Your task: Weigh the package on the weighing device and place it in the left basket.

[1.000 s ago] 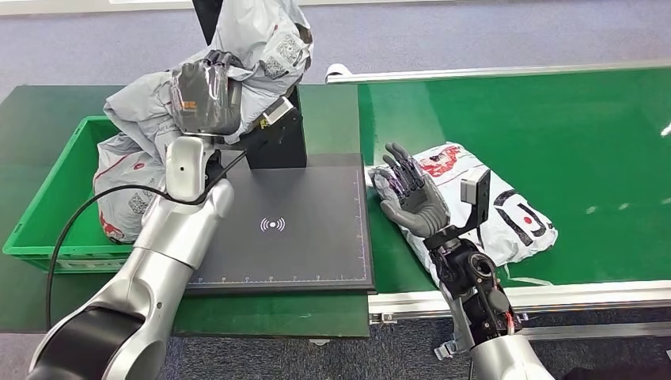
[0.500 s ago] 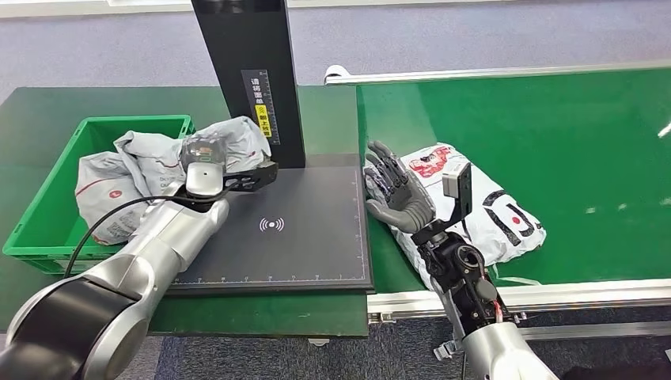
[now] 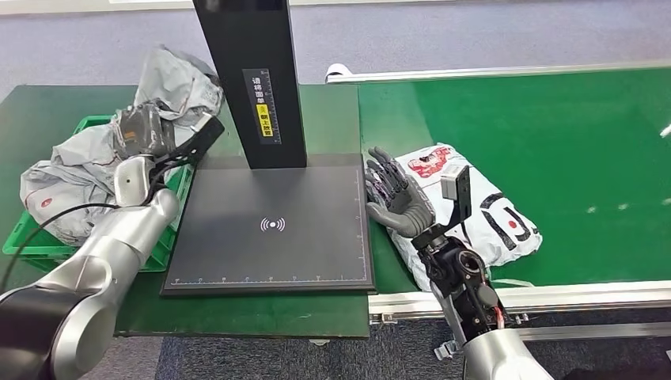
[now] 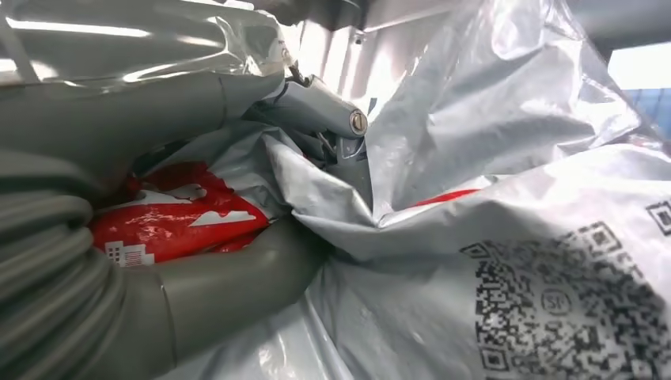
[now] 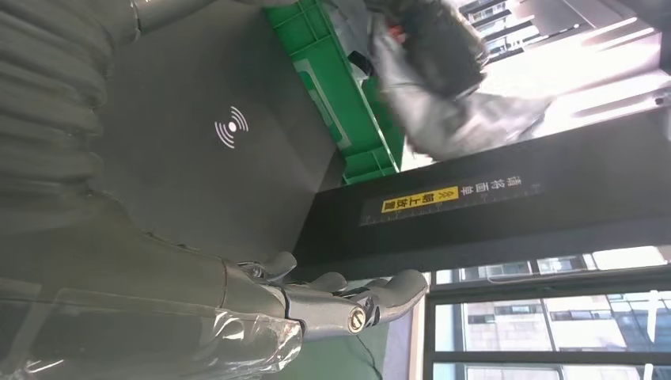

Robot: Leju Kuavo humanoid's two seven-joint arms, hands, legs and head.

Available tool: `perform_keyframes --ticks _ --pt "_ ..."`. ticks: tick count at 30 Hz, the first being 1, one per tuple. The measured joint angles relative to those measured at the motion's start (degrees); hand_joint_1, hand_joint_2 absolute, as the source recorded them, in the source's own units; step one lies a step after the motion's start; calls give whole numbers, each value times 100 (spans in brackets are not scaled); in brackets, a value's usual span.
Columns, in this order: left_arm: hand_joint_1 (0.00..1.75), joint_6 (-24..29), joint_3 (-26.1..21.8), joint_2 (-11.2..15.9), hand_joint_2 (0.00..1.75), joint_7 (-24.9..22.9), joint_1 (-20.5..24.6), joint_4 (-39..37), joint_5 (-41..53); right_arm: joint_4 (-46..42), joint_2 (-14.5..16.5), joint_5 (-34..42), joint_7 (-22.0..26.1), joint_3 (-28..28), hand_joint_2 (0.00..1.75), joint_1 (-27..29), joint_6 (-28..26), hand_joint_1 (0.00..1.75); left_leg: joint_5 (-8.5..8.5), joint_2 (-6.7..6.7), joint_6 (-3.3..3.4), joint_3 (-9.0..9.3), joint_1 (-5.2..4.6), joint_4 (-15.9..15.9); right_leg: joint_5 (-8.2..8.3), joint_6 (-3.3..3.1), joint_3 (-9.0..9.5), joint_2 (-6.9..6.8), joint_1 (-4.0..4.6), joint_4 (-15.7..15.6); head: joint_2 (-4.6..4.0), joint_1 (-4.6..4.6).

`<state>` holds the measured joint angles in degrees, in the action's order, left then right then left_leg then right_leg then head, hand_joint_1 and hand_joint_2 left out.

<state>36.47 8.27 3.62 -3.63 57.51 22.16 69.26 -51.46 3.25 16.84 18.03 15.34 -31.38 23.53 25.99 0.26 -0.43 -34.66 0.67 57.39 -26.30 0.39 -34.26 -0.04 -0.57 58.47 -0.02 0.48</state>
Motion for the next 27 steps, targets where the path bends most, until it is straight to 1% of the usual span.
perform_keyframes --ticks 2,5,9,10,11,13,16,17,19,24,25,27 --pt "175 131 -251 4 175 308 -2 104 -193 -79 -32 28 -20 11 175 24 -7 0 0 4 0 0 0 0 1 0 0 2 0 0 0 1" --pt "175 143 -545 -7 175 657 -59 321 -322 -146 -66 51 -25 38 175 42 -9 0 0 5 0 1 0 1 1 0 -1 3 0 -1 -1 0" --pt "175 143 -1161 -150 175 1746 -200 880 -409 -159 -89 124 0 114 175 37 -25 0 0 3 0 0 0 1 1 0 -1 2 0 0 -1 0" --pt "175 143 -1336 -198 175 1865 -208 967 -344 -158 -90 141 7 140 175 31 -28 0 0 3 0 0 0 0 1 0 0 2 0 0 -1 1" --pt "175 143 -1487 -237 175 1875 -203 1015 -245 -157 -90 153 14 166 175 22 -33 0 0 4 0 0 0 0 1 -1 -1 3 0 0 -1 0" --pt "175 142 -1657 -265 175 1564 -168 976 89 -150 -90 169 30 210 175 -4 -39 0 0 6 0 0 0 0 1 -1 -1 4 0 0 0 -1" --pt "175 123 -1704 -223 175 803 -86 729 727 -127 -91 194 59 268 175 -59 -48 0 0 3 0 1 0 0 1 -1 -1 3 0 0 -1 -1" --pt "175 117 -1705 -204 175 645 -68 649 851 -118 -92 201 68 286 175 -77 -51 0 0 3 0 1 0 0 1 -1 -1 3 0 0 -1 -1" --pt "175 115 -1707 -174 175 516 -48 527 943 -103 -93 211 79 310 175 -105 -59 0 0 3 0 1 0 0 1 -1 -1 3 0 1 0 -1" --pt "175 108 -1708 -135 175 466 2 343 989 -78 -94 216 85 334 175 -138 -66 0 0 3 0 -1 0 0 1 0 -1 3 0 0 -1 1" --pt "175 76 -1707 -127 175 391 12 314 1029 -74 -94 217 85 339 175 -140 -66 0 0 3 0 -1 0 0 1 0 0 3 0 0 0 1" --pt "175 -175 -1684 -93 175 -46 42 230 1253 -61 -95 225 85 358 175 -149 -51 0 0 4 0 -2 0 0 1 0 0 3 0 0 0 1"
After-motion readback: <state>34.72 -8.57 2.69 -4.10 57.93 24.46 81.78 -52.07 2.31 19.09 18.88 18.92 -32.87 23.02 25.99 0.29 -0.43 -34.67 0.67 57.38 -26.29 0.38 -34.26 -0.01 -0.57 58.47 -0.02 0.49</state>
